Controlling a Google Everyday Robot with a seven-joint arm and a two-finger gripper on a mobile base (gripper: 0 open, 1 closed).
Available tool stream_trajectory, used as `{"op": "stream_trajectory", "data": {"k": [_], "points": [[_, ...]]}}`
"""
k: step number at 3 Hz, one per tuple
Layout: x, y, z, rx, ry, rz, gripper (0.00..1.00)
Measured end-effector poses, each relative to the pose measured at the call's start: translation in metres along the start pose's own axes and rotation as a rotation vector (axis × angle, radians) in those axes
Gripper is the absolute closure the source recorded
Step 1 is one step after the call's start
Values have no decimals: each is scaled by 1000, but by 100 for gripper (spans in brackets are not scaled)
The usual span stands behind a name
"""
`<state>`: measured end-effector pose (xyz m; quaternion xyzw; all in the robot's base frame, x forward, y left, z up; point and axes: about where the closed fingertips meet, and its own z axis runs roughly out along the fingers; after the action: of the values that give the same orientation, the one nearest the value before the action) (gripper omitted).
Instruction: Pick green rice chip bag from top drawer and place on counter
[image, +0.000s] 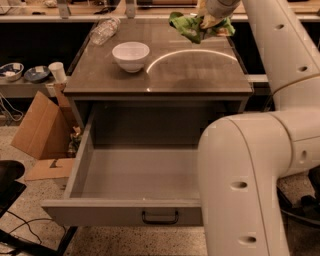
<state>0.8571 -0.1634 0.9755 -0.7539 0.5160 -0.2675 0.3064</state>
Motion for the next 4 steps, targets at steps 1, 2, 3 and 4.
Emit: {"op": "stream_trajectory", "data": {"k": [1, 2, 3, 4], "points": [[1, -15, -2, 50, -3, 3, 86], [1, -15, -2, 49, -3, 3, 63], [1, -15, -2, 49, -3, 3, 39], [1, -15, -2, 49, -3, 3, 15]]}}
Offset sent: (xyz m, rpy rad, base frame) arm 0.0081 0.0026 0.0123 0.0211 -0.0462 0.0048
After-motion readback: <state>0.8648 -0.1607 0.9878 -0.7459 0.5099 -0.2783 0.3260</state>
